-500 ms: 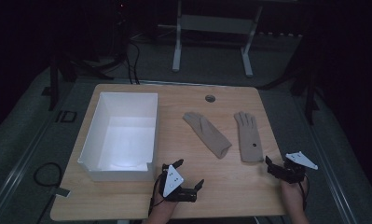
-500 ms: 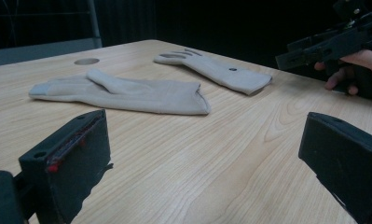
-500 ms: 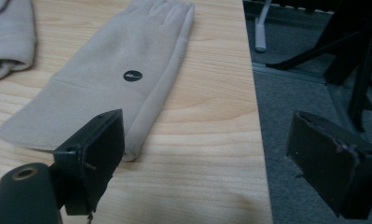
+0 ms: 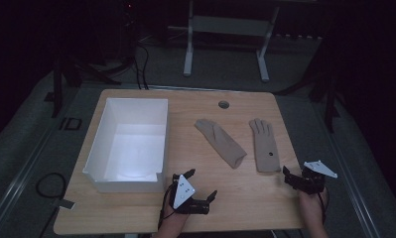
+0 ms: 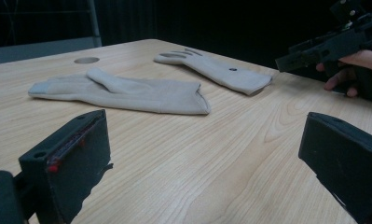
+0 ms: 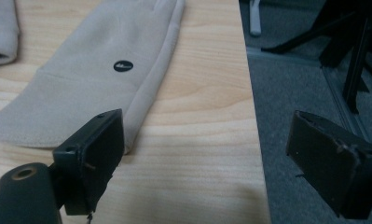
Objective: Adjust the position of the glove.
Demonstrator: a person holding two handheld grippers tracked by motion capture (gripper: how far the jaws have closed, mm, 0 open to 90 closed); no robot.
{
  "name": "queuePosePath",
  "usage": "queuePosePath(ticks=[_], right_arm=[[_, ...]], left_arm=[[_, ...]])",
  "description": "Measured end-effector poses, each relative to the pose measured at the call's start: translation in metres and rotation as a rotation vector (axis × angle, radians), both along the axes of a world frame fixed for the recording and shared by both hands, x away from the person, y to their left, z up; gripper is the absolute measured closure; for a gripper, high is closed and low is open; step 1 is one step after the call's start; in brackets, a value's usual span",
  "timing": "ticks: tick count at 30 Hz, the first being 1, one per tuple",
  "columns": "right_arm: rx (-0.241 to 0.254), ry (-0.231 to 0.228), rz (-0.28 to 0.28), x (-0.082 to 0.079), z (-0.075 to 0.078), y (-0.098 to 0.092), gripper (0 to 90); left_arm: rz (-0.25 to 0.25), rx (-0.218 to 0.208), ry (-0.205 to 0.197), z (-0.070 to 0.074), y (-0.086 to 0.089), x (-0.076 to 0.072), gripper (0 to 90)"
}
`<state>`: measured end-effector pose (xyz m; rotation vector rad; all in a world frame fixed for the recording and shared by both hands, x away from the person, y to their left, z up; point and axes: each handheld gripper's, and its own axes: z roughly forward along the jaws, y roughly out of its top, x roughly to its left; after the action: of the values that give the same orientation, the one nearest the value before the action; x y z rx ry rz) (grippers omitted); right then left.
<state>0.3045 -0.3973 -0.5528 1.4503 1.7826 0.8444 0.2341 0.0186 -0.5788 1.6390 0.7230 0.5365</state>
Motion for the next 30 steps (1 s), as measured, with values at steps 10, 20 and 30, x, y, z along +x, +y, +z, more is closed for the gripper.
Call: queuePosePath(ticks=[10, 20, 30], right_arm=[[0.124, 0.106, 0.114, 0.005, 0.028, -0.004, 14.2], [0.108, 0.028, 0.203, 0.013, 0.069, 0.012, 13.8], [0.073, -0.003, 0.25, 0.022, 0.095, 0.031, 11.9]], left_arm=[[0.001, 0.0, 0.0, 0.0, 0.0, 0.0, 2.4], [-0.002, 0.005, -0.002, 0.0, 0.0, 0.0, 2.4], [-0.005, 0.011, -0.004, 0.0, 0.0, -0.001, 2.4]])
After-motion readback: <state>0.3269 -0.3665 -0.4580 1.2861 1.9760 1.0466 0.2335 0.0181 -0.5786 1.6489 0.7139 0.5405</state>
